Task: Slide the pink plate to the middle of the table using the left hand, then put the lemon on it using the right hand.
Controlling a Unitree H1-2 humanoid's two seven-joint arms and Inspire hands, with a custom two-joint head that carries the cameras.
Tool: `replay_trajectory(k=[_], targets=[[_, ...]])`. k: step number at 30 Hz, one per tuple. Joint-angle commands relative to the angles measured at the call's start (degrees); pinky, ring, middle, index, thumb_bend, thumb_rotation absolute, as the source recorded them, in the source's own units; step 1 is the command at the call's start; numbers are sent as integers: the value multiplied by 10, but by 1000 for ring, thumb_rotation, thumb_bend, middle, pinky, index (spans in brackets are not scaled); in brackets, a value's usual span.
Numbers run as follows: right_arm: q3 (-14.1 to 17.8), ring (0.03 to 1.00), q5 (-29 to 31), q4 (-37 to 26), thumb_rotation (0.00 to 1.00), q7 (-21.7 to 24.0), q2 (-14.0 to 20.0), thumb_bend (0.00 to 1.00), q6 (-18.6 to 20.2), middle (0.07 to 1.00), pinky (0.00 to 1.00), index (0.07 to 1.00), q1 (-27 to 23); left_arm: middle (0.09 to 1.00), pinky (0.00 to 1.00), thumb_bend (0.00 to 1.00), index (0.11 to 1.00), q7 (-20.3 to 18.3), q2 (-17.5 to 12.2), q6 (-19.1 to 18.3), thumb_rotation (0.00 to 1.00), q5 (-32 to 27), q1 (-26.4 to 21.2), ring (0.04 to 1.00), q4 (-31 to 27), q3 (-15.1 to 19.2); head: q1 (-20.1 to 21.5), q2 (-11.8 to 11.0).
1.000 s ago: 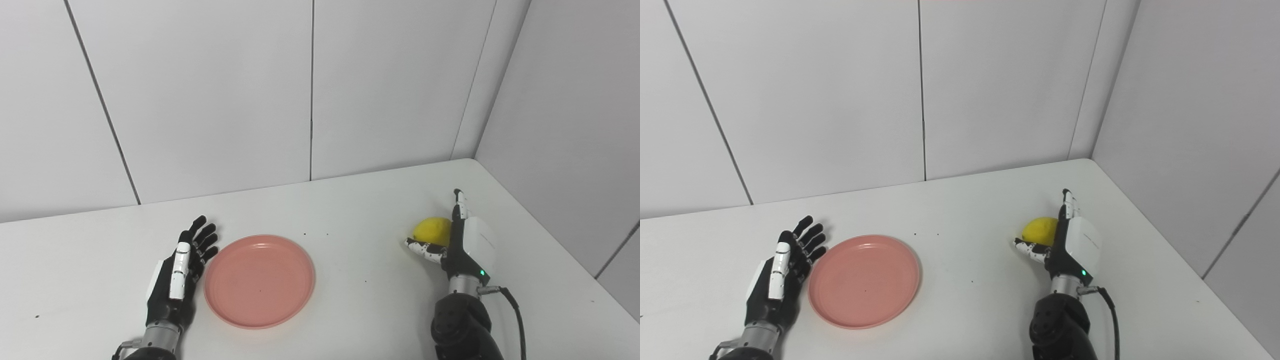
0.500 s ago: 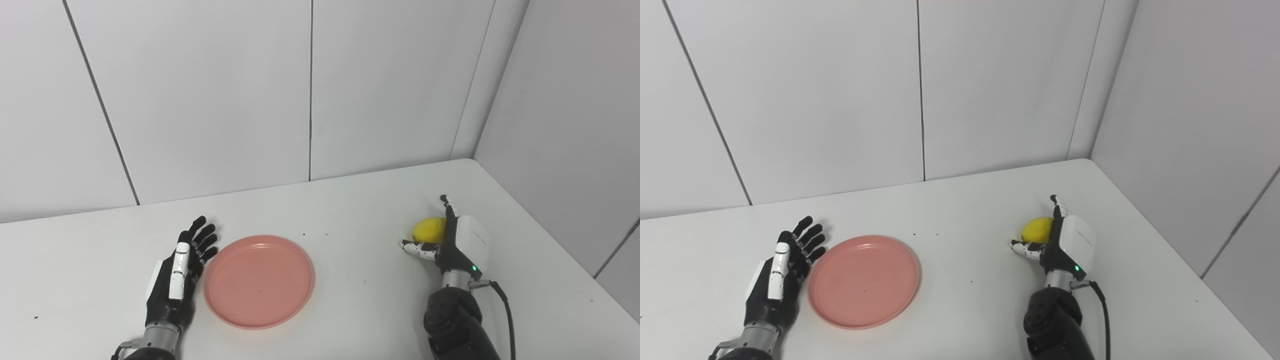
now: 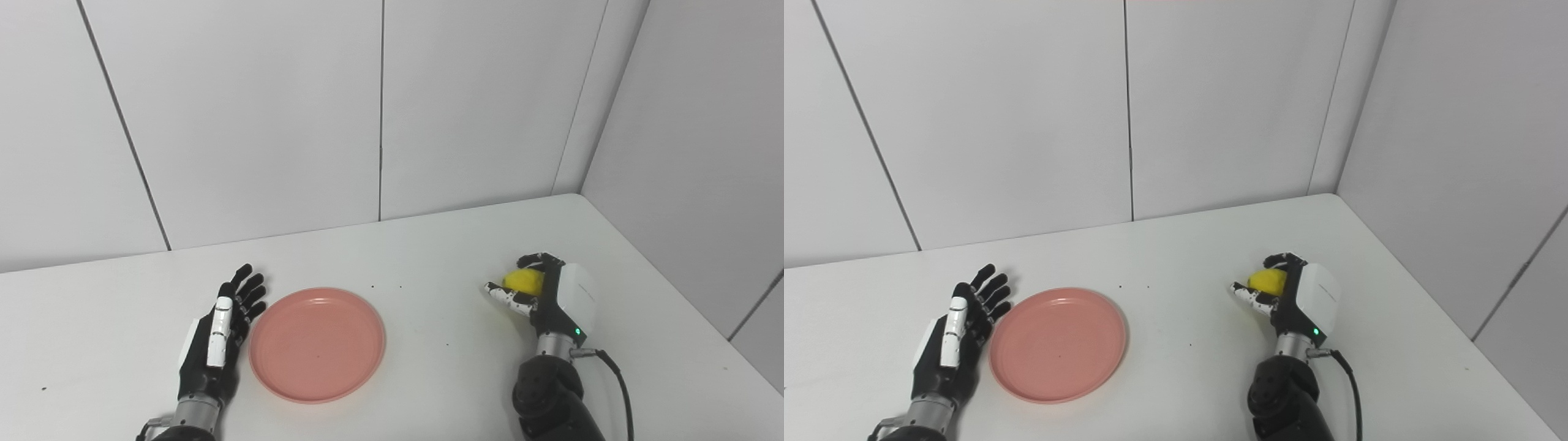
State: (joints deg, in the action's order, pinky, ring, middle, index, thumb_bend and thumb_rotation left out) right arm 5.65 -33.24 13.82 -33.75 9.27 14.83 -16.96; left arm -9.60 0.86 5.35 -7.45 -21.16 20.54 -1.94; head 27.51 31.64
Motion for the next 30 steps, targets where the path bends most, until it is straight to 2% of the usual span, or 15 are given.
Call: replay_trajectory(k=[1,7,16,20,22,24,28,30], targets=[[-2,403,-1,-8,0,-17,4,514,-33,501,154,488,-8,902,905,673,892,-2,-1,2,1000,3,26,910,15,-1,-1,0],[-8,400,2,-12,0,-24,2,515,-35,504,184,488,-4,899,896,674,889,-1,1,2,1000,4,27,905,14,0,-2,1],[-23,397,-6,-54,0,-29,-12,515,-52,510,208,488,3,901,881,675,894,-1,2,5,1000,6,28,903,14,-3,-8,3],[-36,358,-9,-81,0,-22,-14,506,-58,458,227,541,5,901,891,677,895,1,3,-2,1000,8,30,905,7,-5,-15,6],[-47,395,-15,-92,0,-16,-17,513,-60,493,227,502,4,903,893,673,896,1,3,1,1000,9,30,906,8,-6,-17,6],[-59,368,-11,-101,0,-7,-21,509,-70,457,236,534,2,905,896,673,899,0,4,1,1000,9,30,908,7,-7,-20,7],[-76,380,2,-113,0,9,-29,508,-84,466,311,549,-2,906,895,666,900,2,7,-3,1000,8,32,910,0,-8,-31,12],[-86,381,-5,-116,0,13,-33,509,-87,467,316,550,-5,906,894,666,900,4,8,-6,1000,10,32,910,-3,-9,-32,13]])
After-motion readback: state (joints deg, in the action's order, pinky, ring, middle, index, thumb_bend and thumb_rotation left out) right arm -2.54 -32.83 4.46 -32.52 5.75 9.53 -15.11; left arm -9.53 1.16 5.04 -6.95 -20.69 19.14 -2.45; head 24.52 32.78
